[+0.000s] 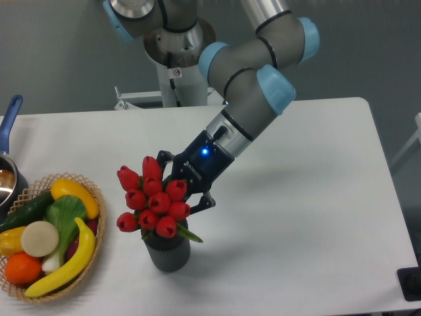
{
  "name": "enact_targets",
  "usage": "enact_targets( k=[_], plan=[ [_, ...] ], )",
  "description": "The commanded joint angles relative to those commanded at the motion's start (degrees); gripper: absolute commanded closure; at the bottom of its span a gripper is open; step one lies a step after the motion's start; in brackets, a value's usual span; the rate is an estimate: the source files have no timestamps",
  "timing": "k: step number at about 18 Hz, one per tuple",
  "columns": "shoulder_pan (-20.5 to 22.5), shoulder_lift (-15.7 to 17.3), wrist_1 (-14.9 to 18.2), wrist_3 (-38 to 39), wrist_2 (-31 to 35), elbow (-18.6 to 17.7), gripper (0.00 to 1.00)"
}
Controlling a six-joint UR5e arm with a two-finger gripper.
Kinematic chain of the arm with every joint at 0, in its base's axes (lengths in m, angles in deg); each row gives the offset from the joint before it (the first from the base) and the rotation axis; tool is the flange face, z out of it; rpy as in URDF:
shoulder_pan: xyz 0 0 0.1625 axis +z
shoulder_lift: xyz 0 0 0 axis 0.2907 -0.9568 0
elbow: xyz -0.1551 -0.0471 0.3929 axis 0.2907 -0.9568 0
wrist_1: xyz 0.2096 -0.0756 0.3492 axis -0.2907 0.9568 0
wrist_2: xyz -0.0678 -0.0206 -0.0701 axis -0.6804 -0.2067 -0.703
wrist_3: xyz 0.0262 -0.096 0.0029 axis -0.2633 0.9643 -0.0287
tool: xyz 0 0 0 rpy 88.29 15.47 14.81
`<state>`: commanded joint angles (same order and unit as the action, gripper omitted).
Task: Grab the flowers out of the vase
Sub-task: 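Lift the tulip bouquet straight up out of the grey vase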
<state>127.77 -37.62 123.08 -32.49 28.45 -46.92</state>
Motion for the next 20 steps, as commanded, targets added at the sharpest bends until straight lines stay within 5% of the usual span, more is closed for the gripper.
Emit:
enact_targets(
  k=[8, 20],
  plan=[
    [0.2, 0.5, 0.0, 2.0, -3.7, 3.4, 0.59],
    [0.7, 4.0, 0.0, 15.7, -4.0, 9.8, 0.59]
  ],
)
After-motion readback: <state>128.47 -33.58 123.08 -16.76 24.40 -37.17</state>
